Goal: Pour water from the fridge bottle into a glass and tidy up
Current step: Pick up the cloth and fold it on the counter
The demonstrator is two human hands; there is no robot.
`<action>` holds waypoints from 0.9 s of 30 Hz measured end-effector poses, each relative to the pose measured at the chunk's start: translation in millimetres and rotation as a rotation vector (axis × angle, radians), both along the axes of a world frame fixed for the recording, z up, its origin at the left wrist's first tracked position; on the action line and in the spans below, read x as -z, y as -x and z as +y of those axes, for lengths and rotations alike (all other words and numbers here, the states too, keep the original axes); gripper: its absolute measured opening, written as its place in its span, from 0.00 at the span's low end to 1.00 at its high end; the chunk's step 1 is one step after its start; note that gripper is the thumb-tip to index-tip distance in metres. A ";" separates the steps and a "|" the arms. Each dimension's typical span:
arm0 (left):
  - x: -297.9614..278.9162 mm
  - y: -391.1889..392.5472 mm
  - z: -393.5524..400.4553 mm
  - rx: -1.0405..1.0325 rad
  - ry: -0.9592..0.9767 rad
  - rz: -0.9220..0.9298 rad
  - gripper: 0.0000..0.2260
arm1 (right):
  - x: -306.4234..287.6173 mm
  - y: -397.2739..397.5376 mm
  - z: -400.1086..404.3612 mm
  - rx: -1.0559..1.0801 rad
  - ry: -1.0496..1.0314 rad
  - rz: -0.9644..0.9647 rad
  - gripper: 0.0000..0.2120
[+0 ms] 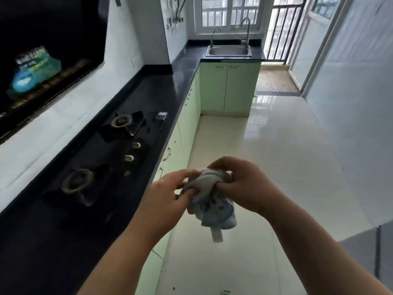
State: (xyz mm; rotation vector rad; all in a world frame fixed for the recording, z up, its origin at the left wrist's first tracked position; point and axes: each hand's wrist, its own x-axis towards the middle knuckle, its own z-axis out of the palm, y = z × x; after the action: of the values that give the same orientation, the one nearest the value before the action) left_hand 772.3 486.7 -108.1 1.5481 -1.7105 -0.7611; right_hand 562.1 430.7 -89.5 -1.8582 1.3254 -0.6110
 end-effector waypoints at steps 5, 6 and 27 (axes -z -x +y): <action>0.7 46.3 -66.2 -0.005 -0.007 0.058 0.17 | -5.0 52.0 -54.9 -0.013 -0.009 -0.077 0.17; 0.9 53.1 -79.7 -0.002 -0.003 0.059 0.16 | -4.8 60.5 -65.0 -0.007 -0.008 -0.091 0.17; 42.6 130.7 -510.3 0.305 -0.059 0.070 0.15 | 30.9 137.1 -428.4 0.341 -0.011 -0.010 0.07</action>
State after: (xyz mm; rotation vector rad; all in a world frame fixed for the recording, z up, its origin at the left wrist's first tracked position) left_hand 641.7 -23.6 -150.7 1.2965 -1.9100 -1.0139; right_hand 425.0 2.2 -120.4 -1.6281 1.6510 -0.7842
